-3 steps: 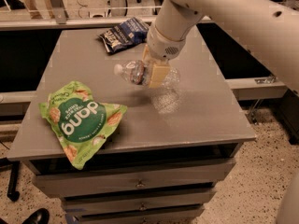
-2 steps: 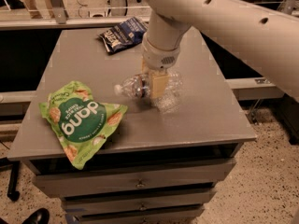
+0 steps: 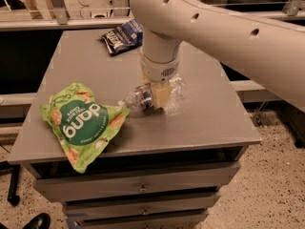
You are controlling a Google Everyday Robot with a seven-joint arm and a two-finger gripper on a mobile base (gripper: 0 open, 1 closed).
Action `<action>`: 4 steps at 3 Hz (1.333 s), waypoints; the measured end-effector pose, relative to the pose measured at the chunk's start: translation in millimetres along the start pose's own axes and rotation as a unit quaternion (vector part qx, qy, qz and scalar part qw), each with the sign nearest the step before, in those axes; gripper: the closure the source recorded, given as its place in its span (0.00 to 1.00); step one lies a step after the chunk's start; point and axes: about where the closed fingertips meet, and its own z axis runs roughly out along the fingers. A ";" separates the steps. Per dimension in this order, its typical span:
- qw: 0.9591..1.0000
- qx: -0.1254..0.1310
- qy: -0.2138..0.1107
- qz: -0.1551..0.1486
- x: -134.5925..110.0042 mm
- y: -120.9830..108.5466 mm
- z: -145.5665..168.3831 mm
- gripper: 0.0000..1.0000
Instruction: Knock water bottle over
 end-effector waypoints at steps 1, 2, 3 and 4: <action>1.000 -0.006 0.009 -0.010 -2.0 4.7 1.7 0.13; 1.000 -0.012 0.007 -0.023 -5.3 9.8 0.5 0.00; 1.000 -0.013 0.005 -0.023 -5.6 10.9 0.1 0.00; 1.000 -0.010 -0.003 -0.013 -1.2 11.1 -4.0 0.00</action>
Offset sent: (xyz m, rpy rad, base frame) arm -0.0121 0.0014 -0.0023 -0.0369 0.0162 0.0535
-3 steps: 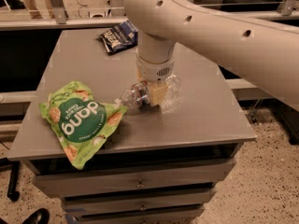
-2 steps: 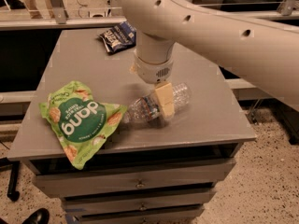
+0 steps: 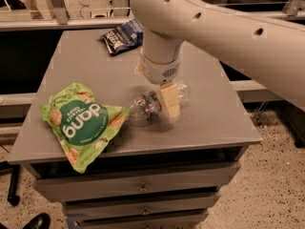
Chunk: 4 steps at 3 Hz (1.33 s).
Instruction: Knock water bottle over
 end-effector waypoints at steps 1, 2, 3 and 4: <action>0.998 0.015 -0.030 0.055 28.6 -5.5 -15.6 0.00; 0.983 0.041 -0.090 0.155 81.2 -5.8 -34.4 0.00; 0.952 0.065 -0.169 0.248 132.9 5.6 -45.8 0.00; 0.922 0.088 -0.220 0.305 164.8 23.2 -62.4 0.00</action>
Offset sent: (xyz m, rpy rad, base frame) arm 0.0736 -0.1461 0.0684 0.4936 0.1107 -0.5536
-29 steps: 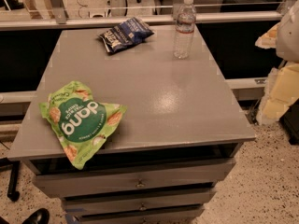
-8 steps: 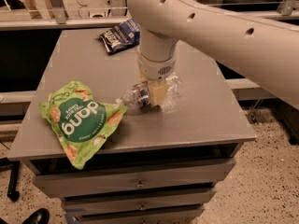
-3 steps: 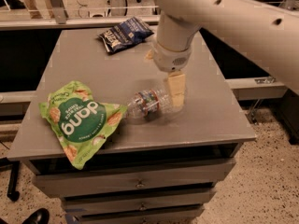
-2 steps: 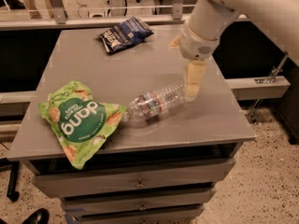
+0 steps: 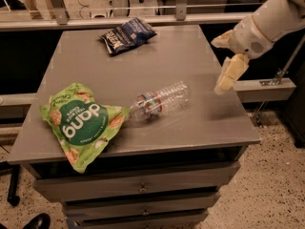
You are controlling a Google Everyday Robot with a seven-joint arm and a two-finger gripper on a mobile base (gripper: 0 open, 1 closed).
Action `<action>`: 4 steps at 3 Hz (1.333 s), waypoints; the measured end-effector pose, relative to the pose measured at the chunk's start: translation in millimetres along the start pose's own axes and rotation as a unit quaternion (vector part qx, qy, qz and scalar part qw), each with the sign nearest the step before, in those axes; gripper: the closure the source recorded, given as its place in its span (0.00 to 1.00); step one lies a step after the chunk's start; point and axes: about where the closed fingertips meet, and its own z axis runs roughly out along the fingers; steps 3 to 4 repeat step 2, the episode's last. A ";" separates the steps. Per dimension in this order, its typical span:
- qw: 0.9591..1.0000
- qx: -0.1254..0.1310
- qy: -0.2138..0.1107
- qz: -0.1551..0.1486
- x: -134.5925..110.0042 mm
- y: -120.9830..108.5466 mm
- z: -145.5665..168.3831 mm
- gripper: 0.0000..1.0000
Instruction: Knock water bottle over
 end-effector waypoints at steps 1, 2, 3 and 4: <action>0.998 0.015 -0.047 0.043 17.1 3.6 -31.3 0.00; 0.998 0.015 -0.052 0.044 16.2 3.5 -31.5 0.00; 0.998 0.015 -0.052 0.044 16.2 3.5 -31.5 0.00; 0.998 0.015 -0.052 0.044 16.2 3.5 -31.5 0.00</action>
Offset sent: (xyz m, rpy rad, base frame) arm -0.0093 -0.0271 0.0144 0.0960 0.0052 -0.0662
